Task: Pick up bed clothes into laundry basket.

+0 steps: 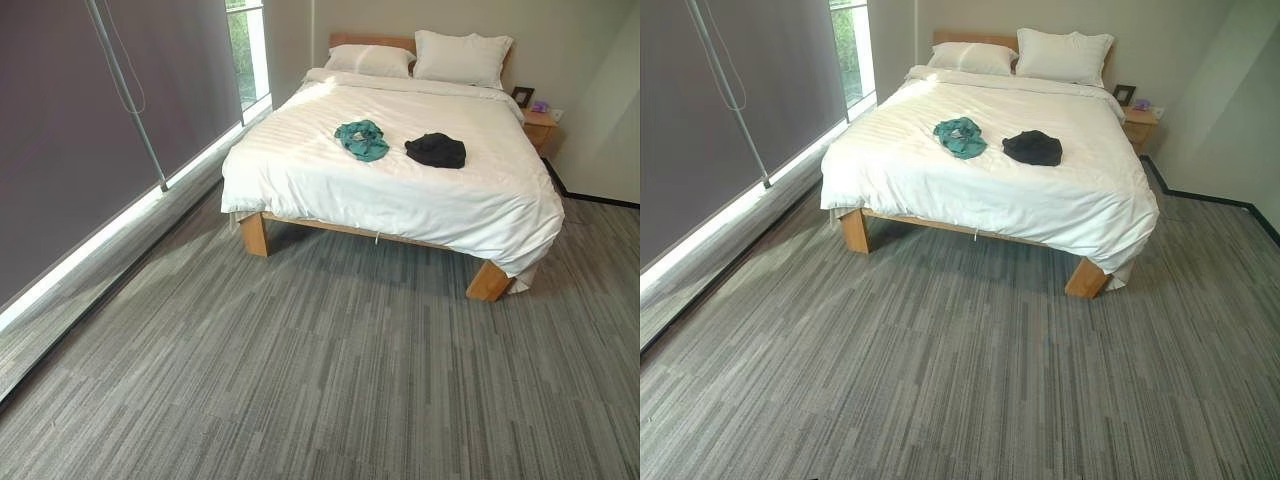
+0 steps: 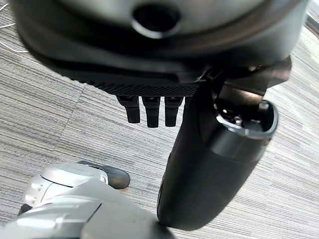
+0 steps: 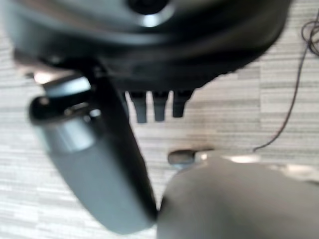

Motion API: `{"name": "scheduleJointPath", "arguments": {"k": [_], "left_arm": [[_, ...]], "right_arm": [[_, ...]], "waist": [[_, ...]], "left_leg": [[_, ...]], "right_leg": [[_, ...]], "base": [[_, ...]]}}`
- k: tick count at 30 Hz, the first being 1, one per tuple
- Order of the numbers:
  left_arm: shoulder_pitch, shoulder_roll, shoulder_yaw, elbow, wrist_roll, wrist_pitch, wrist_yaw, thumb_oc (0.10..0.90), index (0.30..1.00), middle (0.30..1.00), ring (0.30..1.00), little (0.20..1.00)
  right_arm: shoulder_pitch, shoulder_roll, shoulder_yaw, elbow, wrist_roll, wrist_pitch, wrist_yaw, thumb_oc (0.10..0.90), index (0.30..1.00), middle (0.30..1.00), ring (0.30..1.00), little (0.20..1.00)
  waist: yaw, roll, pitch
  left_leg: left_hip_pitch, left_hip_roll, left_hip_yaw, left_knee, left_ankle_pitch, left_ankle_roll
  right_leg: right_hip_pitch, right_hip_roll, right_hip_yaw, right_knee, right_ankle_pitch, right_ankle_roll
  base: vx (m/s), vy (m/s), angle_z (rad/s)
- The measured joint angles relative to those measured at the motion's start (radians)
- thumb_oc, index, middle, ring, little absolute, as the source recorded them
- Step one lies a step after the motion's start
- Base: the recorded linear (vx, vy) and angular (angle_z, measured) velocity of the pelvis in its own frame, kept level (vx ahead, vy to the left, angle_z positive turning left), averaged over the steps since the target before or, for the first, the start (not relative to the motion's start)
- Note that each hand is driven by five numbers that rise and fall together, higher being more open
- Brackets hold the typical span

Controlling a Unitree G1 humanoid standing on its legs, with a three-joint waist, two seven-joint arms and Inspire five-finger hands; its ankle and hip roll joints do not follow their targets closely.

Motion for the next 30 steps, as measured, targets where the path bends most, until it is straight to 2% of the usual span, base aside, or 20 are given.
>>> {"name": "scheduleJointPath", "arguments": {"k": [6, 10, 12, 13, 14, 15, 16, 17, 18, 19, 20, 24, 26, 28, 29, 30], "left_arm": [[-0.003, 0.002, 0.004, 0.005, 0.053, 0.001, 0.001, 0.800, 0.900, 0.900, 0.900, 0.900], [-0.002, 0.009, 0.044, -0.043, -0.051, 0.004, 0.008, 0.800, 0.900, 0.900, 0.900, 0.900], [0.006, 0.021, 0.048, -0.157, -0.107, 0.014, 0.027, 0.800, 0.900, 0.900, 0.900, 0.900], [0.025, 0.029, 0.070, -0.267, -0.140, 0.033, 0.038, 0.800, 0.900, 0.900, 0.900, 0.900], [0.060, 0.057, 0.079, -0.499, -0.195, 0.019, 0.046, 0.800, 0.900, 0.900, 0.900, 0.900], [0.051, 0.078, 0.075, -0.561, -0.212, 0.018, 0.042, 0.800, 0.900, 0.900, 0.900, 0.900], [0.019, 0.116, 0.064, -0.630, -0.224, 0.008, 0.043, 0.800, 0.900, 0.900, 0.900, 0.900], [0.035, 0.152, 0.059, -0.748, -0.221, 0.050, 0.049, 0.800, 0.900, 0.900, 0.900, 0.900], [0.074, 0.260, 0.026, -0.969, -0.202, 0.061, 0.036, 0.800, 0.900, 0.900, 0.900, 0.900], [0.061, 0.314, 0.060, -1.083, -0.197, 0.020, 0.022, 0.800, 0.900, 0.900, 0.900, 0.900], [0.045, 0.315, 0.110, -1.151, -0.196, -0.002, 0.029, 0.800, 0.900, 0.900, 0.900, 0.900], [-0.044, 0.288, 0.182, -1.172, -0.163, -0.055, 0.087, 0.800, 0.900, 0.900, 0.900, 0.900], [-0.049, 0.251, 0.187, -1.167, -0.166, -0.055, 0.093, 0.800, 0.900, 0.900, 0.900, 0.900], [-0.048, 0.206, 0.169, -1.136, -0.181, -0.053, 0.086, 0.800, 0.900, 0.900, 0.900, 0.900], [-0.048, 0.198, 0.159, -1.116, -0.181, -0.051, 0.086, 0.800, 0.900, 0.900, 0.900, 0.900], [-0.049, 0.200, 0.143, -1.086, -0.178, -0.039, 0.084, 0.800, 0.900, 0.900, 0.900, 0.900]], "right_arm": [[-0.004, 0.000, -0.028, 0.004, 0.003, 0.007, 0.001, 0.800, 0.900, 0.900, 0.900, 0.900], [-0.009, -0.003, -0.082, -0.057, 0.128, 0.011, -0.011, 0.800, 0.900, 0.900, 0.900, 0.900], [0.001, -0.014, -0.079, -0.198, 0.157, 0.013, -0.039, 0.800, 0.900, 0.900, 0.900, 0.900], [0.022, -0.025, -0.078, -0.328, 0.157, 0.025, -0.061, 0.800, 0.900, 0.900, 0.900, 0.900], [0.052, -0.058, -0.076, -0.593, 0.154, -0.003, -0.070, 0.800, 0.900, 0.900, 0.900, 0.900], [0.033, -0.079, -0.072, -0.668, 0.152, -0.008, -0.070, 0.800, 0.900, 0.900, 0.900, 0.900], [-0.012, -0.104, -0.067, -0.736, 0.148, -0.038, -0.071, 0.800, 0.900, 0.900, 0.900, 0.900], [-0.033, -0.118, -0.055, -0.791, 0.135, -0.028, -0.080, 0.800, 0.900, 0.900, 0.900, 0.900], [-0.058, -0.162, -0.031, -0.886, 0.095, -0.036, -0.079, 0.800, 0.900, 0.900, 0.900, 0.900], [-0.109, -0.193, -0.039, -0.931, 0.052, -0.057, -0.085, 0.800, 0.900, 0.900, 0.900, 0.900], [-0.139, -0.203, -0.045, -0.963, 0.021, -0.064, -0.098, 0.800, 0.900, 0.900, 0.900, 0.900], [-0.188, -0.196, -0.014, -1.025, -0.074, -0.080, -0.112, 0.800, 0.900, 0.900, 0.900, 0.900], [-0.184, -0.181, 0.004, -1.025, -0.088, -0.074, -0.107, 0.800, 0.900, 0.900, 0.900, 0.900], [-0.159, -0.174, 0.022, -1.027, -0.097, -0.064, -0.089, 0.800, 0.900, 0.900, 0.900, 0.900], [-0.141, -0.170, 0.022, -1.043, -0.112, -0.059, -0.083, 0.800, 0.900, 0.900, 0.900, 0.900], [-0.108, -0.169, 0.021, -1.066, -0.120, -0.050, -0.078, 0.800, 0.900, 0.900, 0.900, 0.900]], "waist": [[-0.002, 0.001, 0.000], [-0.003, 0.004, 0.005], [-0.004, 0.006, 0.021], [-0.004, 0.008, 0.031], [-0.007, 0.016, 0.051], [-0.007, 0.020, 0.053], [-0.005, 0.026, 0.051], [-0.003, 0.024, 0.053], [-0.001, 0.019, 0.060], [0.005, 0.020, 0.062], [0.010, 0.022, 0.061], [0.037, 0.027, 0.065], [0.043, 0.038, 0.080], [0.032, 0.055, 0.123], [0.022, 0.060, 0.161], [-0.005, 0.053, 0.184]], "left_leg": [[0.000, 0.000, 0.000, -0.001, 0.000, 0.000], [-0.004, -0.001, 0.001, -0.001, 0.002, 0.003], [-0.008, -0.001, 0.002, -0.002, 0.007, 0.007], [-0.012, -0.002, 0.002, -0.002, 0.010, 0.008], [-0.018, -0.002, 0.003, -0.013, 0.024, 0.007], [-0.018, -0.002, 0.002, -0.020, 0.030, 0.007], [-0.017, -0.003, 0.003, -0.020, 0.031, 0.008], [-0.016, -0.005, 0.003, -0.018, 0.031, 0.008], [-0.023, -0.004, 0.003, -0.021, 0.034, 0.007], [-0.024, -0.004, 0.003, -0.023, 0.038, 0.008], [-0.024, -0.005, 0.008, -0.024, 0.038, 0.009], [-0.042, -0.010, 0.033, -0.023, 0.037, 0.012], [-0.059, -0.004, 0.038, -0.015, 0.041, 0.019], [-0.061, 0.007, 0.046, -0.002, 0.038, 0.031], [-0.057, 0.011, 0.032, 0.015, 0.027, 0.045], [-0.054, 0.005, 0.020, 0.028, 0.022, 0.049]], "right_leg": [[-0.001, 0.000, 0.000, 0.000, 0.000, 0.000], [-0.009, -0.001, 0.002, 0.000, 0.000, 0.000], [-0.013, -0.001, 0.003, 0.000, 0.004, 0.002], [-0.015, -0.001, 0.004, 0.001, 0.010, 0.004], [-0.025, -0.003, 0.005, 0.006, 0.019, 0.006], [-0.029, -0.003, 0.005, 0.006, 0.021, 0.006], [-0.027, -0.005, 0.006, 0.006, 0.022, 0.008], [-0.026, -0.007, 0.007, 0.005, 0.022, 0.009], [-0.035, -0.005, 0.006, 0.006, 0.025, 0.012], [-0.036, -0.006, 0.008, 0.006, 0.030, 0.018], [-0.038, -0.007, 0.015, 0.006, 0.031, 0.019], [-0.077, -0.011, 0.041, 0.024, 0.033, 0.027], [-0.127, -0.006, 0.057, 0.105, 0.013, 0.054], [-0.237, 0.010, 0.062, 0.322, -0.017, 0.097], [-0.313, 0.013, 0.060, 0.486, -0.039, 0.120], [-0.372, -0.002, 0.063, 0.609, -0.072, 0.128]], "base": [[0.03, 0.008, 0.00], [0.00, 0.009, -0.01], [-0.02, 0.043, -0.02], [-0.01, 0.037, 0.00], [0.00, 0.041, 0.01], [0.02, 0.060, 0.00], [0.02, 0.060, 0.00], [0.01, 0.081, -0.02], [0.01, 0.062, 0.02], [0.00, 0.080, -0.03], [0.01, 0.080, -0.03], [0.00, 0.133, -0.21], [0.03, 0.139, -0.21], [0.15, 0.111, -0.15], [0.28, 0.004, 0.18], [0.36, -0.044, 0.48]]}}
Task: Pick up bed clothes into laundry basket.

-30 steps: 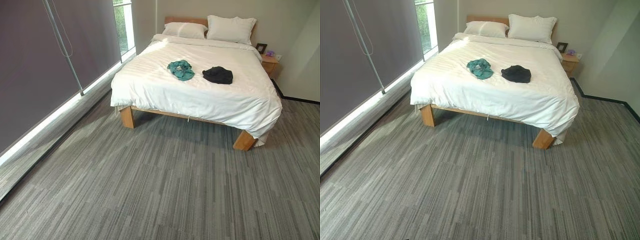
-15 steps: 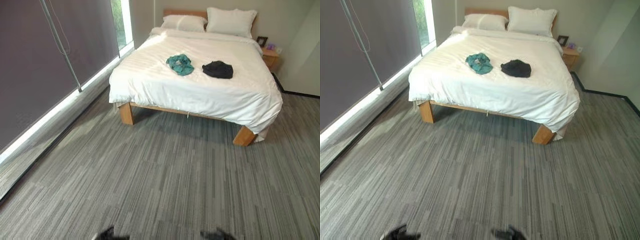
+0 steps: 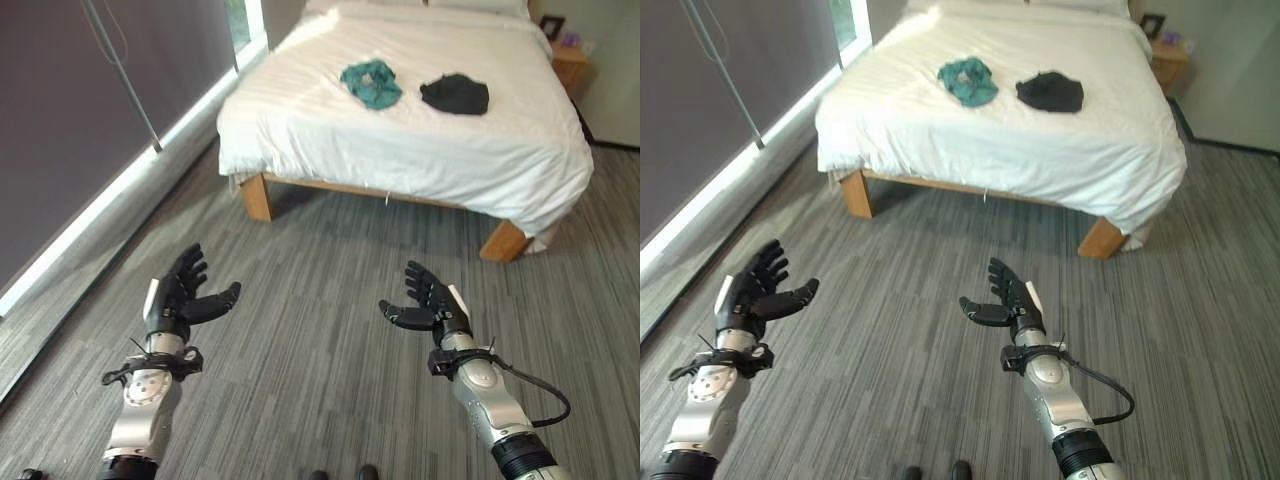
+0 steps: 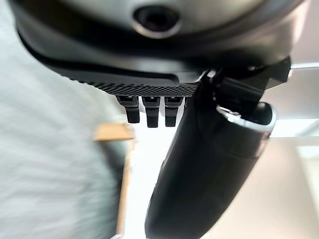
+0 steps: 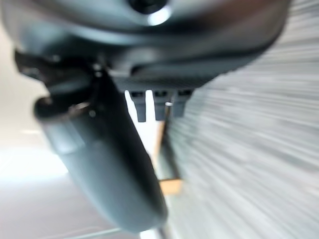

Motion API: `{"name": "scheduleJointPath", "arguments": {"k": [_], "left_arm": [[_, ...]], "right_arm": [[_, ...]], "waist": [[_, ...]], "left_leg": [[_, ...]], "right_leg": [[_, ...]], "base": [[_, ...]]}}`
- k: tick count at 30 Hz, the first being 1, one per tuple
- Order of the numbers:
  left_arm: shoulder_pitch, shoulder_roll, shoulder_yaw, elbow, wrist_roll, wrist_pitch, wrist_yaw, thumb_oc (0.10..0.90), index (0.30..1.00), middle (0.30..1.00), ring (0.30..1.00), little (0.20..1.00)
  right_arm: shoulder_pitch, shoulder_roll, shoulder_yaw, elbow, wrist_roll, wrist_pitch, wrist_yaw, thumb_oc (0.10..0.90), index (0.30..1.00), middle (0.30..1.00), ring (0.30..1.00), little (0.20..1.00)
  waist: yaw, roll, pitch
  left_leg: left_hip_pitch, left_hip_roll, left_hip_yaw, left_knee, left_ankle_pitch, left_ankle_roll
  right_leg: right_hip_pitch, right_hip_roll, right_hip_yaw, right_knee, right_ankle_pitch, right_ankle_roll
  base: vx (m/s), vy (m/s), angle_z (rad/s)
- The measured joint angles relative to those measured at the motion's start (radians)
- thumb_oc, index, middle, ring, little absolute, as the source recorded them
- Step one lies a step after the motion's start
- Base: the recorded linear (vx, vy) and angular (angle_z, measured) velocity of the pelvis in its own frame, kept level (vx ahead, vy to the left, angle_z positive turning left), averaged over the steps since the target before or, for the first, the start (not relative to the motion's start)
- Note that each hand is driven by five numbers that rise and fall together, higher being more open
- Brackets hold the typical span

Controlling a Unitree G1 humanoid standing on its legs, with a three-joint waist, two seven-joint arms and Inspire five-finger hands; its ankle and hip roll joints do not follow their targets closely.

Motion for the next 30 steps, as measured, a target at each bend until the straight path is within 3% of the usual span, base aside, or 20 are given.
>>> {"name": "scheduleJointPath", "arguments": {"k": [2, 4, 5, 7, 9, 12, 13, 14, 15, 16, 18, 19, 22, 24, 25, 26, 27, 28, 29, 30], "left_arm": [[0.038, 0.004, -0.003, 0.022, 0.035, 0.041, 0.001, 0.800, 0.900, 0.900, 0.900, 0.900], [0.061, 0.006, 0.016, 0.039, 0.054, 0.042, 0.002, 0.800, 0.900, 0.900, 0.900, 0.900], [0.060, 0.007, 0.030, 0.054, 0.053, 0.042, 0.002, 0.800, 0.900, 0.900, 0.900, 0.900], [0.058, 0.010, 0.065, 0.077, 0.054, 0.042, 0.004, 0.800, 0.900, 0.900, 0.900, 0.900], [0.057, 0.014, 0.090, 0.076, 0.054, 0.040, 0.007, 0.800, 0.900, 0.900, 0.900, 0.900], [0.077, 0.022, 0.084, 0.063, 0.055, 0.040, 0.005, 0.800, 0.900, 0.900, 0.900, 0.900], [0.096, 0.039, 0.076, 0.056, 0.050, 0.040, 0.002, 0.800, 0.900, 0.900, 0.900, 0.900], [0.098, 0.029, 0.078, 0.064, 0.049, 0.039, -0.001, 0.800, 0.900, 0.900, 0.900, 0.900], [0.096, 0.017, 0.074, 0.066, 0.030, 0.045, -0.004, 0.800, 0.900, 0.900, 0.900, 0.900], [0.092, 0.021, 0.065, 0.058, 0.013, 0.044, -0.012, 0.800, 0.900, 0.900, 0.900, 0.900], [0.074, 0.012, 0.056, 0.048, -0.005, 0.038, -0.030, 0.800, 0.900, 0.900, 0.900, 0.900], [0.064, 0.011, 0.056, 0.052, -0.015, 0.038, -0.033, 0.800, 0.900, 0.900, 0.900, 0.900], [0.047, 0.005, 0.050, 0.067, -0.026, 0.043, -0.035, 0.800, 0.900, 0.900, 0.900, 0.900], [0.058, -0.011, 0.043, 0.063, -0.025, 0.040, -0.044, 0.800, 0.900, 0.900, 0.900, 0.900], [0.076, -0.023, 0.049, 0.056, -0.025, 0.036, -0.044, 0.800, 0.900, 0.900, 0.900, 0.900], [0.085, -0.035, 0.050, 0.054, -0.023, 0.038, -0.040, 0.800, 0.900, 0.900, 0.900, 0.900], [0.088, -0.036, 0.053, 0.053, -0.020, 0.039, -0.040, 0.800, 0.900, 0.900, 0.900, 0.900], [0.109, -0.036, 0.069, 0.044, -0.021, 0.040, -0.040, 0.800, 0.900, 0.900, 0.900, 0.900], [0.123, -0.034, 0.086, 0.037, -0.021, 0.040, -0.039, 0.800, 0.900, 0.900, 0.900, 0.900], [0.125, -0.039, 0.110, 0.031, -0.021, 0.041, -0.024, 0.800, 0.900, 0.900, 0.900, 0.900]], "right_arm": [[0.070, -0.001, -0.013, -0.041, -0.023, 0.023, 0.009, 0.800, 0.900, 0.900, 0.900, 0.900], [0.132, -0.001, -0.070, -0.097, -0.037, 0.022, 0.017, 0.800, 0.900, 0.900, 0.900, 0.900], [0.139, 0.000, -0.087, -0.098, -0.037, 0.023, 0.015, 0.800, 0.900, 0.900, 0.900, 0.900], [0.157, 0.003, -0.129, -0.104, -0.036, 0.026, 0.014, 0.800, 0.900, 0.900, 0.900, 0.900], [0.167, 0.006, -0.159, -0.103, -0.037, 0.027, 0.005, 0.800, 0.900, 0.900, 0.900, 0.900], [0.255, 0.018, -0.200, -0.101, -0.049, 0.029, 0.006, 0.800, 0.900, 0.900, 0.900, 0.900], [0.292, 0.022, -0.195, -0.092, -0.048, 0.027, 0.010, 0.800, 0.900, 0.900, 0.900, 0.900], [0.292, 0.019, -0.198, -0.072, -0.048, 0.026, 0.015, 0.800, 0.900, 0.900, 0.900, 0.900], [0.272, 0.014, -0.201, -0.039, -0.022, 0.034, 0.008, 0.800, 0.900, 0.900, 0.900, 0.900], [0.270, 0.008, -0.201, -0.041, 0.010, 0.036, 0.009, 0.800, 0.900, 0.900, 0.900, 0.900], [0.240, -0.001, -0.213, -0.040, 0.054, 0.036, 0.004, 0.800, 0.900, 0.900, 0.900, 0.900], [0.200, -0.001, -0.209, -0.036, 0.056, 0.039, -0.002, 0.800, 0.900, 0.900, 0.900, 0.900], [0.120, -0.002, -0.194, -0.053, 0.073, 0.037, -0.023, 0.800, 0.900, 0.900, 0.900, 0.900], [0.061, -0.019, -0.171, -0.069, 0.081, 0.033, -0.037, 0.800, 0.900, 0.900, 0.900, 0.900], [0.019, -0.049, -0.134, -0.080, 0.080, 0.018, -0.038, 0.800, 0.900, 0.900, 0.900, 0.900], [-0.039, -0.087, -0.084, -0.081, 0.070, 0.007, -0.034, 0.800, 0.900, 0.900, 0.900, 0.900], [-0.057, -0.091, -0.070, -0.079, 0.067, 0.008, -0.024, 0.800, 0.900, 0.900, 0.900, 0.900], [-0.071, -0.082, -0.042, -0.081, 0.067, 0.018, -0.006, 0.800, 0.900, 0.900, 0.900, 0.900], [-0.069, -0.070, -0.027, -0.085, 0.067, 0.018, 0.000, 0.800, 0.900, 0.900, 0.900, 0.900], [-0.071, -0.049, 0.001, -0.090, 0.066, 0.018, 0.010, 0.800, 0.900, 0.900, 0.900, 0.900]], "waist": [[-0.029, -0.021, 0.011], [-0.045, -0.032, 0.021], [-0.058, -0.029, 0.024], [-0.084, -0.043, 0.022], [-0.105, -0.067, 0.009], [-0.147, -0.080, -0.064], [-0.158, -0.114, -0.104], [-0.155, -0.101, -0.118], [-0.156, -0.084, -0.132], [-0.158, -0.094, -0.135], [-0.105, -0.109, -0.124], [-0.069, -0.129, -0.101], [-0.046, -0.159, -0.045], [0.006, -0.124, -0.027], [0.048, -0.098, -0.033], [0.086, -0.044, -0.031], [0.102, -0.022, -0.032], [0.142, -0.001, -0.039], [0.147, -0.005, -0.040], [0.159, -0.009, -0.039]], "left_leg": [[0.003, -0.018, -0.003, 0.008, -0.019, -0.002], [-0.001, -0.025, -0.027, 0.016, -0.040, -0.006], [-0.003, -0.020, -0.031, 0.021, -0.034, 0.002], [0.004, -0.010, -0.052, 0.035, -0.080, -0.010], [0.021, 0.002, -0.062, 0.044, -0.109, -0.008], [0.082, 0.071, -0.128, 0.067, -0.203, -0.057], [0.092, 0.070, -0.128, 0.128, -0.251, -0.092], [0.085, 0.085, -0.135, 0.181, -0.282, -0.100], [-0.060, 0.097, -0.113, 0.550, -0.315, -0.101], [-0.158, 0.092, -0.081, 0.792, -0.232, -0.070], [-0.297, 0.073, -0.092, 1.113, -0.161, -0.029], [-0.356, 0.056, -0.090, 1.177, -0.162, -0.039], [-0.487, 0.020, -0.101, 1.030, -0.178, -0.078], [-0.532, 0.006, -0.078, 0.742, -0.156, -0.111], [-0.501, 0.010, -0.058, 0.410, -0.120, -0.150], [-0.479, 0.015, -0.079, 0.189, -0.073, -0.170], [-0.467, 0.022, -0.067, 0.147, -0.053, -0.168], [-0.431, 0.010, -0.065, 0.201, -0.040, -0.109], [-0.392, -0.004, -0.068, 0.211, -0.028, -0.088], [-0.345, 0.001, -0.061, 0.199, 0.044, -0.084]], "right_leg": [[-0.066, -0.077, -0.015, 0.029, -0.014, 0.012], [-0.083, -0.128, -0.029, -0.189, -0.005, 0.024], [-0.069, -0.132, -0.031, -0.293, 0.011, 0.034], [-0.048, -0.130, -0.076, -0.525, 0.064, 0.057], [-0.052, -0.123, -0.137, -0.593, 0.103, 0.030], [-0.018, -0.040, -0.138, -0.475, 0.155, -0.045], [0.024, -0.032, -0.143, -0.453, 0.146, -0.073], [0.026, -0.008, -0.146, -0.441, 0.146, -0.117], [0.049, 0.035, -0.144, -0.427, 0.156, -0.139], [0.072, 0.049, -0.120, -0.426, 0.118, -0.181], [0.117, 0.091, -0.031, -0.412, 0.045, -0.216], [0.147, 0.093, 0.007, -0.418, 0.042, -0.220], [0.257, 0.070, 0.029, -0.451, -0.021, -0.224], [0.312, 0.070, 0.070, -0.469, -0.052, -0.197], [0.324, 0.074, 0.105, -0.478, -0.065, -0.207], [0.369, 0.099, 0.152, -0.491, -0.076, -0.202], [0.382, 0.108, 0.168, -0.490, -0.086, -0.211], [0.416, 0.113, 0.189, -0.439, -0.133, -0.203], [0.447, 0.107, 0.193, -0.422, -0.163, -0.196], [0.405, 0.112, 0.132, -0.213, -0.222, -0.139]], "base": [[0.47, -0.129, 0.26], [0.57, -0.180, -0.02], [0.57, -0.181, 0.15], [0.57, -0.187, 0.19], [0.63, -0.180, 0.29], [0.68, -0.171, 0.63], [0.69, -0.272, 0.40], [0.66, -0.354, 0.07], [0.66, -0.404, -0.02], [0.55, -0.339, -0.24], [0.44, -0.197, -0.67], [0.50, -0.045, -0.85], [0.68, 0.145, -0.25], [0.82, 0.208, -0.55], [0.98, 0.329, -1.06], [0.68, 0.274, -1.11], [0.79, 0.386, -1.15], [0.31, 0.193, -0.82], [0.49, 0.326, -0.79], [0.25, 0.260, -0.69]]}}
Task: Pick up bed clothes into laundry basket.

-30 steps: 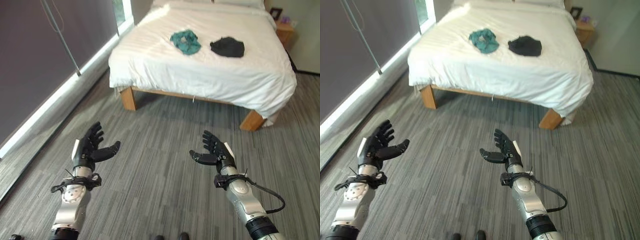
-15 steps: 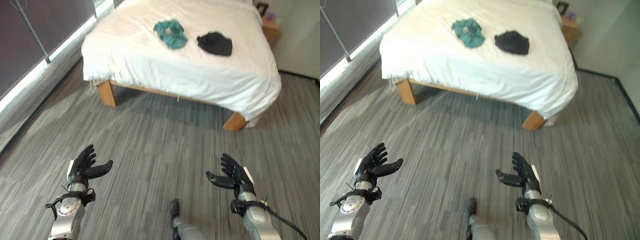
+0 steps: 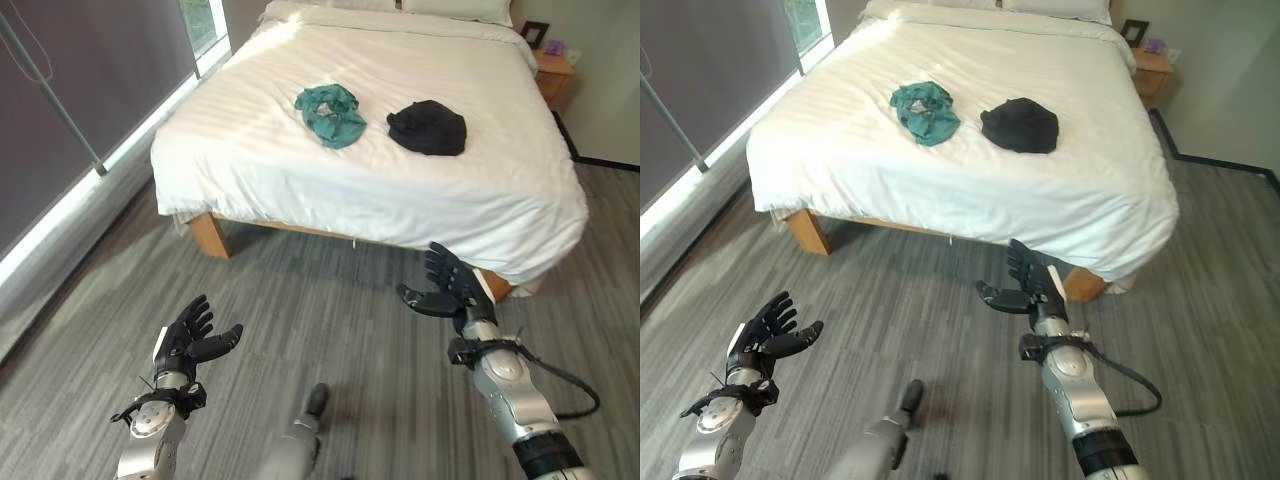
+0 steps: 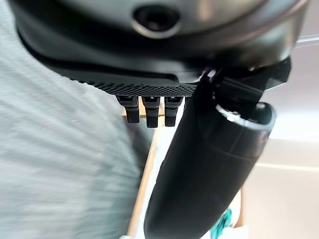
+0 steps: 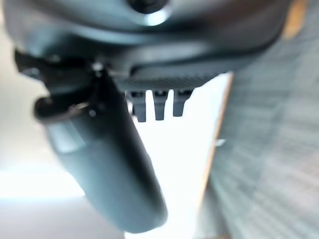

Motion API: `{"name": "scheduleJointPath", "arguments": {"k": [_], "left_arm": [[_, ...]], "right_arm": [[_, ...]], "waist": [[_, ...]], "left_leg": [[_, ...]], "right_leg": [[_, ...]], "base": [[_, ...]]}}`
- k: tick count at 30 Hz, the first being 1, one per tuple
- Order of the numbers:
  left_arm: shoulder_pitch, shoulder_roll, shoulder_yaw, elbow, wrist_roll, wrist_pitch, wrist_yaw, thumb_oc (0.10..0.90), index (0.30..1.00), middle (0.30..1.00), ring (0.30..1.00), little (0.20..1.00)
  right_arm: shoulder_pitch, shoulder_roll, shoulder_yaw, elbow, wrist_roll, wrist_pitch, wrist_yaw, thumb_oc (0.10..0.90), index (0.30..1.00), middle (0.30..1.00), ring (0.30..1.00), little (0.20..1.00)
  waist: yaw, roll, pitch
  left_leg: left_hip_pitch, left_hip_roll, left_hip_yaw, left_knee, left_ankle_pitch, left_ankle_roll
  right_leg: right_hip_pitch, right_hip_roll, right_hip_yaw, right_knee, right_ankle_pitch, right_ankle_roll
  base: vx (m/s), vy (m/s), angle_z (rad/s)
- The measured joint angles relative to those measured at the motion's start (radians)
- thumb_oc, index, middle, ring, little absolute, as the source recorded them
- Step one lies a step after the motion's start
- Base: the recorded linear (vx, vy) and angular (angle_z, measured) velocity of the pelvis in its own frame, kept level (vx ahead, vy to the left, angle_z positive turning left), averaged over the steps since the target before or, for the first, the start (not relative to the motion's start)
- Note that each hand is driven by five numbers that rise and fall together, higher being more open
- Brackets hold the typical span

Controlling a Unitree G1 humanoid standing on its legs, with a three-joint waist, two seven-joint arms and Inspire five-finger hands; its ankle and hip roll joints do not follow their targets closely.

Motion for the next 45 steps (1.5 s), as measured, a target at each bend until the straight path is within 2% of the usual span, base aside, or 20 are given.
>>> {"name": "scheduleJointPath", "arguments": {"k": [2, 4, 8, 15, 17, 20, 22, 23, 24, 25, 26, 28, 30, 31, 32, 34, 35, 37, 40, 45], "left_arm": [[0.009, 0.012, 0.033, -0.046, -0.001, -0.005, 0.011, 0.800, 0.900, 0.900, 0.900, 0.900], [-0.011, 0.035, 0.011, -0.055, 0.000, -0.003, 0.005, 0.800, 0.900, 0.900, 0.900, 0.900], [-0.052, 0.055, 0.022, -0.126, -0.002, -0.007, 0.002, 0.800, 0.900, 0.900, 0.900, 0.900], [-0.117, 0.073, 0.009, -0.003, -0.002, -0.014, 0.003, 0.800, 0.900, 0.900, 0.900, 0.900], [-0.112, 0.058, -0.004, 0.002, -0.001, -0.012, 0.005, 0.800, 0.900, 0.900, 0.900, 0.900], [-0.110, 0.035, -0.019, 0.002, -0.002, -0.013, 0.003, 0.800, 0.900, 0.900, 0.900, 0.900], [-0.089, 0.039, -0.021, -0.004, -0.002, -0.013, 0.004, 0.800, 0.900, 0.900, 0.900, 0.900], [-0.061, 0.021, -0.016, -0.013, -0.002, -0.015, 0.003, 0.800, 0.900, 0.900, 0.900, 0.900], [-0.062, 0.031, -0.033, -0.020, -0.002, -0.015, -0.002, 0.800, 0.900, 0.900, 0.900, 0.900], [-0.073, 0.047, -0.040, -0.032, -0.004, -0.016, -0.001, 0.800, 0.900, 0.900, 0.900, 0.900], [-0.077, 0.056, -0.033, -0.042, -0.010, -0.017, 0.007, 0.800, 0.900, 0.900, 0.900, 0.900], [-0.089, 0.067, -0.046, -0.035, -0.033, -0.009, 0.009, 0.800, 0.900, 0.900, 0.900, 0.900], [-0.091, 0.079, -0.099, -0.035, -0.041, 0.000, 0.002, 0.800, 0.900, 0.900, 0.900, 0.900], [-0.092, 0.071, -0.125, -0.031, -0.041, 0.000, 0.001, 0.800, 0.900, 0.900, 0.900, 0.900], [-0.094, 0.060, -0.145, -0.033, -0.042, 0.000, -0.001, 0.800, 0.900, 0.900, 0.900, 0.900], [-0.129, 0.008, -0.158, -0.039, -0.044, -0.004, -0.010, 0.800, 0.900, 0.900, 0.900, 0.900], [-0.140, 0.006, -0.151, -0.044, -0.045, -0.003, -0.008, 0.800, 0.900, 0.900, 0.900, 0.900], [-0.161, 0.043, -0.135, -0.057, -0.042, -0.003, -0.007, 0.800, 0.900, 0.900, 0.900, 0.900], [-0.202, 0.101, -0.132, -0.060, -0.041, -0.005, -0.001, 0.800, 0.900, 0.900, 0.900, 0.900], [-0.207, 0.133, -0.099, -0.098, -0.041, -0.005, -0.021, 0.800, 0.900, 0.900, 0.900, 0.900]], "right_arm": [[0.004, 0.052, 0.036, -0.032, -0.035, 0.000, 0.020, 0.800, 0.900, 0.900, 0.900, 0.900], [0.009, 0.101, 0.045, -0.031, -0.038, 0.003, 0.023, 0.800, 0.900, 0.900, 0.900, 0.900], [0.001, 0.099, 0.038, -0.030, -0.029, 0.005, 0.047, 0.800, 0.900, 0.900, 0.900, 0.900], [0.040, 0.069, 0.014, -0.012, -0.020, 0.028, 0.049, 0.800, 0.900, 0.900, 0.900, 0.900], [0.052, 0.062, -0.011, -0.007, -0.020, 0.032, 0.047, 0.800, 0.900, 0.900, 0.900, 0.900], [0.049, 0.050, -0.028, -0.008, -0.020, 0.032, 0.043, 0.800, 0.900, 0.900, 0.900, 0.900], [0.043, 0.041, -0.017, -0.022, -0.020, 0.031, 0.044, 0.800, 0.900, 0.900, 0.900, 0.900], [0.023, 0.028, -0.016, -0.016, -0.020, 0.033, 0.047, 0.800, 0.900, 0.900, 0.900, 0.900], [0.024, 0.024, -0.031, -0.009, -0.020, 0.032, 0.043, 0.800, 0.900, 0.900, 0.900, 0.900], [0.017, 0.008, -0.030, 0.000, -0.021, 0.036, 0.041, 0.800, 0.900, 0.900, 0.900, 0.900], [-0.008, 0.003, -0.022, 0.013, -0.018, 0.037, 0.042, 0.800, 0.900, 0.900, 0.900, 0.900], [-0.041, 0.005, -0.019, 0.015, -0.014, 0.027, 0.042, 0.800, 0.900, 0.900, 0.900, 0.900], [-0.062, 0.013, -0.015, 0.015, -0.015, 0.028, 0.040, 0.800, 0.900, 0.900, 0.900, 0.900], [-0.068, 0.008, -0.007, 0.015, -0.016, 0.029, 0.038, 0.800, 0.900, 0.900, 0.900, 0.900], [-0.068, -0.003, -0.002, 0.013, -0.016, 0.029, 0.039, 0.800, 0.900, 0.900, 0.900, 0.900], [-0.064, -0.045, -0.010, -0.009, -0.015, 0.029, 0.030, 0.800, 0.900, 0.900, 0.900, 0.900], [-0.061, -0.043, 0.007, -0.019, -0.014, 0.035, 0.023, 0.800, 0.900, 0.900, 0.900, 0.900], [-0.057, -0.043, 0.042, -0.061, -0.021, 0.039, 0.053, 0.800, 0.900, 0.900, 0.900, 0.900], [-0.051, -0.041, 0.002, -0.104, -0.049, 0.038, 0.066, 0.800, 0.900, 0.900, 0.900, 0.900], [-0.051, -0.112, -0.058, -0.102, -0.156, 0.041, 0.082, 0.800, 0.900, 0.900, 0.900, 0.900]], "waist": [[-0.008, -0.050, 0.000], [-0.050, -0.056, -0.002], [-0.073, -0.033, 0.005], [-0.148, -0.037, 0.003], [-0.153, -0.042, 0.003], [-0.164, -0.038, -0.003], [-0.150, -0.104, -0.022], [-0.132, -0.112, -0.030], [-0.149, -0.093, -0.039], [-0.151, -0.101, -0.035], [-0.132, -0.112, -0.035], [-0.117, -0.140, -0.017], [-0.097, -0.194, 0.023], [-0.107, -0.189, 0.032], [-0.112, -0.171, 0.031], [-0.118, -0.071, 0.036], [-0.098, -0.068, 0.033], [-0.078, -0.073, 0.031], [-0.099, -0.091, 0.031], [-0.095, -0.100, 0.028]], "left_leg": [[0.076, -0.036, 0.047, -0.005, 0.042, 0.046], [0.149, -0.061, 0.032, -0.019, 0.047, 0.064], [0.252, -0.059, -0.022, -0.093, 0.009, 0.060], [0.396, -0.065, -0.177, -0.143, -0.073, -0.001], [0.450, -0.075, -0.176, -0.146, -0.073, 0.041], [0.515, -0.084, -0.228, -0.130, -0.079, 0.031], [0.470, -0.199, -0.152, 0.045, -0.112, -0.034], [0.394, -0.226, -0.113, 0.237, -0.196, 0.008], [0.343, -0.129, -0.109, 0.367, -0.291, 0.004], [0.294, -0.002, -0.097, 0.466, -0.351, -0.058], [0.232, 0.101, -0.090, 0.579, -0.355, -0.061], [0.111, 0.183, -0.110, 0.673, -0.334, -0.079], [0.033, 0.136, -0.141, 0.575, -0.298, -0.120], [0.012, 0.095, -0.149, 0.473, -0.288, -0.137], [0.021, 0.069, -0.143, 0.317, -0.250, -0.130], [0.036, 0.079, -0.099, 0.121, -0.123, -0.125], [0.059, 0.083, -0.082, 0.075, -0.117, -0.122], [0.123, 0.054, -0.110, -0.018, -0.064, -0.091], [0.180, -0.019, -0.116, -0.073, -0.022, -0.034], [0.253, -0.033, -0.126, -0.160, -0.002, -0.006]], "right_leg": [[-0.199, -0.062, -0.134, 0.515, 0.017, 0.045], [-0.292, -0.115, -0.178, 0.684, 0.031, 0.051], [-0.362, -0.307, -0.306, 0.416, 0.065, 0.074], [-0.309, -0.127, -0.130, -0.235, 0.298, 0.119], [-0.334, -0.112, -0.139, -0.293, 0.385, 0.048], [-0.374, -0.085, -0.225, -0.247, 0.445, -0.019], [-0.372, -0.088, -0.253, -0.254, 0.600, -0.187], [-0.326, -0.122, -0.290, -0.279, 0.491, -0.170], [-0.276, -0.093, -0.261, -0.319, 0.452, -0.160], [-0.239, -0.063, -0.221, -0.341, 0.416, -0.142], [-0.231, -0.034, -0.183, -0.331, 0.389, -0.134], [-0.228, -0.044, -0.154, -0.313, 0.359, -0.146], [-0.215, -0.138, -0.100, -0.300, 0.345, -0.103], [-0.193, -0.181, -0.084, -0.315, 0.335, -0.065], [-0.180, -0.211, -0.077, -0.318, 0.325, -0.021], [-0.153, -0.212, -0.074, -0.313, 0.300, 0.115], [-0.170, -0.216, -0.092, -0.282, 0.277, 0.143], [-0.183, -0.191, -0.136, -0.200, 0.243, 0.153], [-0.051, -0.212, -0.174, -0.318, 0.239, 0.122], [0.013, -0.230, -0.188, -0.374, 0.258, 0.135]], "base": [[0.34, 0.358, -0.34], [0.30, 0.141, 0.36], [0.45, -0.103, 0.31], [0.44, -0.258, 0.64], [0.39, -0.373, 0.62], [0.34, -0.403, 0.41], [0.30, -0.365, 0.01], [0.37, -0.434, 0.15], [0.45, -0.561, 0.37], [0.21, -0.506, 0.48], [0.12, -0.512, 0.02], [0.15, -0.406, -0.40], [0.29, -0.149, -0.63], [0.32, -0.072, -0.55], [0.31, -0.050, -0.36], [0.28, -0.025, -0.42], [0.20, 0.003, -0.83], [0.21, 0.017, -0.61], [0.19, 0.023, 0.21], [0.09, 0.059, 0.13]]}}
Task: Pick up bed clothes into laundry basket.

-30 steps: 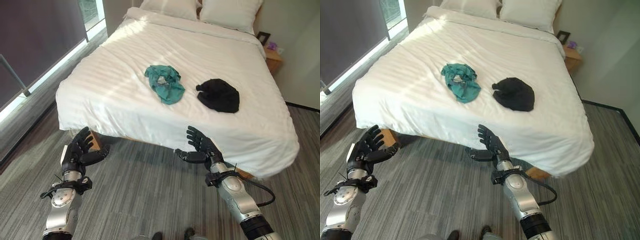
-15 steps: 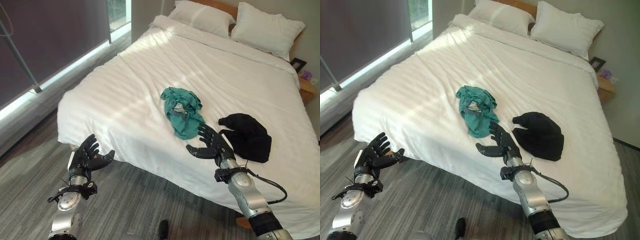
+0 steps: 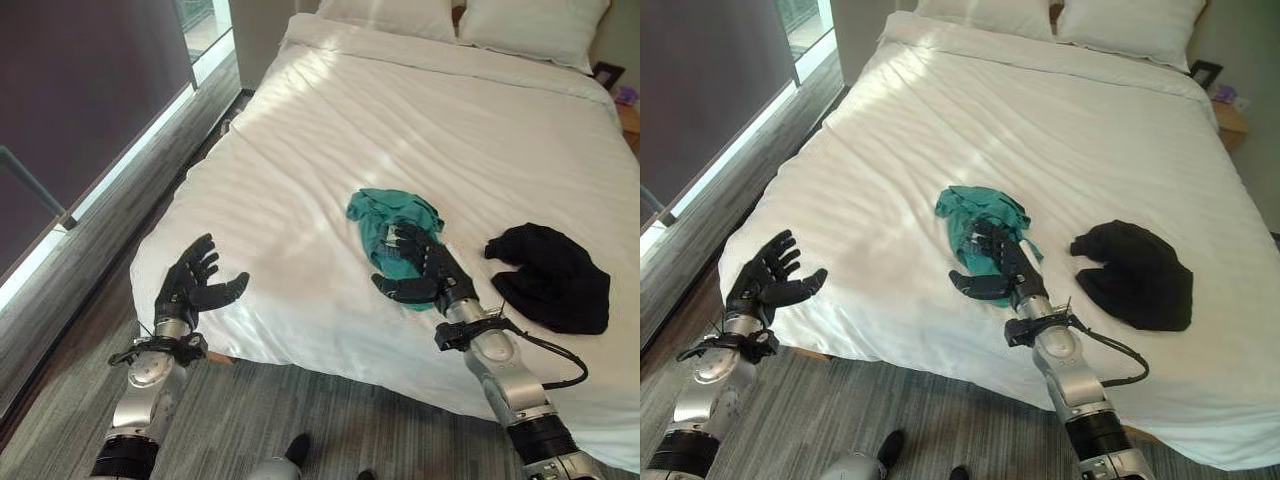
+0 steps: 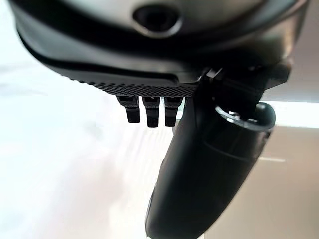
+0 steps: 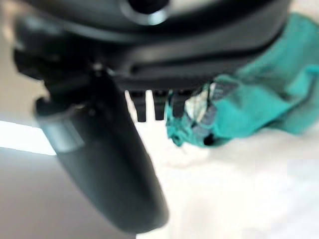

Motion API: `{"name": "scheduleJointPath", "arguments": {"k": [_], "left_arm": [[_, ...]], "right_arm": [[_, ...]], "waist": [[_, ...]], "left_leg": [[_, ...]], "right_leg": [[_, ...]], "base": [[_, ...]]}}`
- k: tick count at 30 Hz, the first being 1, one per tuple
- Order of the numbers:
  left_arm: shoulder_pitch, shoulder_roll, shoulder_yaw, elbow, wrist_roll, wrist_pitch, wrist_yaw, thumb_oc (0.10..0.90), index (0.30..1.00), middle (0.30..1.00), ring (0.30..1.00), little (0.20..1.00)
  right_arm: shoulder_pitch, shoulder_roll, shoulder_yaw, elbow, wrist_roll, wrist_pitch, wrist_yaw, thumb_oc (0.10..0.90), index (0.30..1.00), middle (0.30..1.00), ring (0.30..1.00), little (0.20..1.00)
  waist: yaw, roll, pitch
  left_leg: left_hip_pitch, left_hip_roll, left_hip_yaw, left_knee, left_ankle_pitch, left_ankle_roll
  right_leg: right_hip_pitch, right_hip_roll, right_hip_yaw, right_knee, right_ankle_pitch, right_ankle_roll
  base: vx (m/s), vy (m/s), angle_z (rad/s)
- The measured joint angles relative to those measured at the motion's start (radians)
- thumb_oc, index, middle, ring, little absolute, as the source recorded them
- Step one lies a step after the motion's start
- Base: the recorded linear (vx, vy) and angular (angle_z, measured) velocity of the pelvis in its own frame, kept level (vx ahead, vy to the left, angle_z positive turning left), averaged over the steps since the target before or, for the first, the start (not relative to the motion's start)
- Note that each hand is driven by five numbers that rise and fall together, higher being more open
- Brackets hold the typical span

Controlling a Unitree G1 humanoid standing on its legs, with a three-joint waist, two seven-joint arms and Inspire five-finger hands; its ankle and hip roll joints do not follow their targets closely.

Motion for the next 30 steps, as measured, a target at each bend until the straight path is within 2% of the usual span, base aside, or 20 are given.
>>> {"name": "scheduleJointPath", "arguments": {"k": [1, 2, 3, 7, 10, 15, 18, 19, 20, 21, 22, 23, 24, 25, 27, 29, 30], "left_arm": [[0.005, 0.020, 0.002, 0.000, 0.000, 0.000, -0.009, 0.800, 0.900, 0.900, 0.900, 0.900], [0.005, 0.020, 0.002, 0.000, 0.000, 0.000, -0.009, 0.800, 0.900, 0.900, 0.900, 0.900], [0.012, 0.030, 0.018, 0.000, 0.000, 0.000, -0.019, 0.800, 0.900, 0.900, 0.900, 0.900], [0.033, 0.031, 0.026, -0.001, 0.000, 0.001, -0.039, 0.800, 0.900, 0.900, 0.900, 0.900], [0.059, 0.029, 0.025, 0.000, -0.001, 0.002, -0.046, 0.800, 0.900, 0.900, 0.900, 0.900], [0.068, 0.011, 0.025, 0.000, -0.001, 0.002, -0.045, 0.800, 0.900, 0.900, 0.900, 0.900], [0.073, 0.001, 0.025, 0.000, -0.001, 0.002, -0.044, 0.800, 0.900, 0.900, 0.900, 0.900], [0.125, -0.012, 0.031, 0.002, -0.001, 0.004, -0.039, 0.800, 0.900, 0.900, 0.900, 0.900], [0.125, -0.012, 0.031, 0.002, -0.001, 0.004, -0.039, 0.800, 0.900, 0.900, 0.900, 0.900], [0.143, -0.045, 0.055, 0.001, -0.012, 0.001, -0.054, 0.800, 0.900, 0.900, 0.900, 0.900], [0.169, -0.114, 0.087, -0.003, -0.033, -0.006, -0.057, 0.800, 0.900, 0.900, 0.900, 0.900], [0.178, -0.132, 0.086, 0.006, -0.043, -0.006, -0.055, 0.800, 0.900, 0.900, 0.900, 0.900], [0.213, -0.161, 0.077, 0.020, -0.044, 0.005, -0.052, 0.800, 0.900, 0.900, 0.900, 0.900], [0.250, -0.167, 0.075, 0.021, -0.043, 0.005, -0.044, 0.800, 0.900, 0.900, 0.900, 0.900], [0.293, -0.178, 0.073, 0.029, -0.043, 0.007, -0.035, 0.800, 0.900, 0.900, 0.900, 0.900], [0.299, -0.178, 0.068, 0.053, -0.043, 0.018, -0.033, 0.800, 0.900, 0.900, 0.900, 0.900], [0.299, -0.178, 0.068, 0.053, -0.043, 0.020, -0.031, 0.800, 0.900, 0.900, 0.900, 0.900]], "right_arm": [[0.002, -0.037, -0.006, 0.006, -0.020, 0.000, 0.004, 0.800, 0.900, 0.900, 0.900, 0.900], [0.002, -0.037, -0.006, 0.006, -0.020, 0.000, 0.004, 0.800, 0.900, 0.900, 0.900, 0.900], [0.018, -0.050, -0.063, 0.012, -0.028, 0.003, 0.002, 0.800, 0.900, 0.900, 0.900, 0.900], [0.035, -0.052, -0.137, 0.083, -0.028, 0.007, -0.005, 0.800, 0.900, 0.900, 0.900, 0.900], [0.067, -0.047, -0.149, 0.086, -0.025, 0.015, -0.019, 0.800, 0.900, 0.900, 0.900, 0.900], [0.089, 0.067, -0.144, 0.085, 0.030, 0.017, -0.019, 0.800, 0.900, 0.900, 0.900, 0.900], [0.096, 0.084, -0.117, 0.085, 0.056, 0.017, -0.015, 0.800, 0.900, 0.900, 0.900, 0.900], [0.142, 0.117, -0.118, 0.084, 0.097, 0.018, -0.001, 0.800, 0.900, 0.900, 0.900, 0.900], [0.142, 0.118, -0.118, 0.084, 0.097, 0.018, -0.001, 0.800, 0.900, 0.900, 0.900, 0.900], [0.176, 0.119, -0.130, 0.078, 0.171, 0.010, 0.013, 0.800, 0.900, 0.900, 0.900, 0.900], [0.222, 0.119, -0.146, 0.070, 0.220, -0.004, 0.026, 0.800, 0.900, 0.900, 0.900, 0.900], [0.243, 0.120, -0.160, 0.060, 0.227, -0.005, 0.026, 0.800, 0.900, 0.900, 0.900, 0.900], [0.310, 0.140, -0.197, 0.055, 0.241, -0.004, 0.020, 0.800, 0.900, 0.900, 0.900, 0.900], [0.330, 0.163, -0.209, 0.077, 0.260, -0.004, 0.018, 0.800, 0.900, 0.900, 0.900, 0.900], [0.361, 0.176, -0.210, 0.107, 0.272, -0.002, 0.003, 0.800, 0.900, 0.900, 0.900, 0.900], [0.371, 0.175, -0.215, 0.116, 0.272, -0.001, -0.006, 0.800, 0.900, 0.900, 0.900, 0.900], [0.356, 0.175, -0.214, 0.115, 0.273, -0.002, -0.009, 0.800, 0.900, 0.900, 0.900, 0.900]], "waist": [[0.000, -0.002, -0.001], [0.000, -0.002, -0.001], [-0.003, -0.005, -0.003], [-0.008, -0.014, -0.009], [-0.019, -0.015, -0.010], [-0.030, -0.017, -0.011], [-0.028, -0.017, -0.012], [-0.011, -0.007, -0.028], [-0.011, -0.007, -0.028], [-0.009, -0.011, -0.034], [-0.008, -0.006, -0.046], [-0.008, -0.001, -0.049], [-0.026, 0.007, -0.053], [-0.040, 0.007, -0.053], [-0.053, 0.014, -0.051], [-0.060, 0.035, -0.045], [-0.066, 0.050, -0.036]], "left_leg": [[0.012, 0.003, 0.000, -0.015, 0.002, 0.002], [0.012, 0.003, 0.000, -0.015, 0.002, 0.002], [0.030, 0.011, 0.000, -0.035, 0.003, 0.003], [0.064, 0.029, 0.006, -0.064, 0.003, 0.003], [0.081, 0.038, 0.007, -0.074, 0.003, 0.003], [0.094, 0.052, 0.009, -0.085, 0.003, 0.002], [0.093, 0.052, 0.008, -0.085, 0.006, -0.003], [0.054, 0.053, 0.006, -0.083, 0.029, -0.035], [0.054, 0.053, 0.006, -0.083, 0.029, -0.035], [0.036, 0.051, 0.012, -0.060, 0.028, -0.039], [0.021, 0.043, 0.017, -0.052, 0.023, -0.041], [0.021, 0.037, 0.009, -0.057, 0.028, -0.038], [0.020, 0.032, -0.026, -0.069, 0.038, -0.038], [0.017, 0.027, -0.046, -0.069, 0.039, -0.039], [0.015, 0.029, -0.044, -0.063, 0.039, -0.039], [0.001, 0.030, -0.045, -0.047, 0.036, -0.042], [-0.014, 0.034, -0.031, -0.016, 0.015, -0.036]], "right_leg": [[0.011, 0.000, 0.001, -0.010, 0.005, 0.002], [0.011, 0.000, 0.001, -0.010, 0.005, 0.002], [0.021, 0.005, 0.002, -0.014, 0.005, 0.002], [0.034, 0.016, 0.018, -0.014, 0.005, 0.003], [0.045, 0.022, 0.022, -0.014, 0.005, 0.003], [0.051, 0.035, 0.023, -0.014, 0.004, 0.003], [0.050, 0.035, 0.025, -0.014, 0.004, 0.003], [0.018, 0.045, 0.026, -0.014, -0.024, -0.039], [0.018, 0.045, 0.026, -0.014, -0.024, -0.039], [0.008, 0.040, 0.039, -0.011, -0.030, -0.041], [0.000, 0.039, 0.052, -0.010, -0.034, -0.040], [0.003, 0.038, 0.050, -0.011, -0.034, -0.040], [0.009, 0.034, 0.049, -0.015, -0.045, -0.033], [0.012, 0.034, 0.050, -0.014, -0.053, -0.039], [0.013, 0.037, 0.050, -0.014, -0.053, -0.041], [0.004, 0.041, 0.051, -0.006, -0.055, -0.041], [-0.037, 0.046, 0.064, 0.043, -0.063, -0.041]], "base": [[0.02, 0.041, -0.01], [0.02, 0.052, -0.02], [0.02, 0.053, -0.04], [0.01, 0.053, -0.10], [0.00, 0.037, -0.09], [-0.01, 0.026, -0.03], [0.00, 0.000, 0.00], [0.00, 0.000, 0.00], [-0.05, 0.040, -0.02], [-0.07, 0.047, -0.03], [-0.07, 0.063, 0.05], [-0.07, 0.081, 0.41], [-0.06, 0.103, 0.58], [-0.06, 0.107, 0.52], [-0.09, 0.100, 0.13], [-0.12, 0.053, -0.04], [-0.09, -0.009, -0.51]]}}
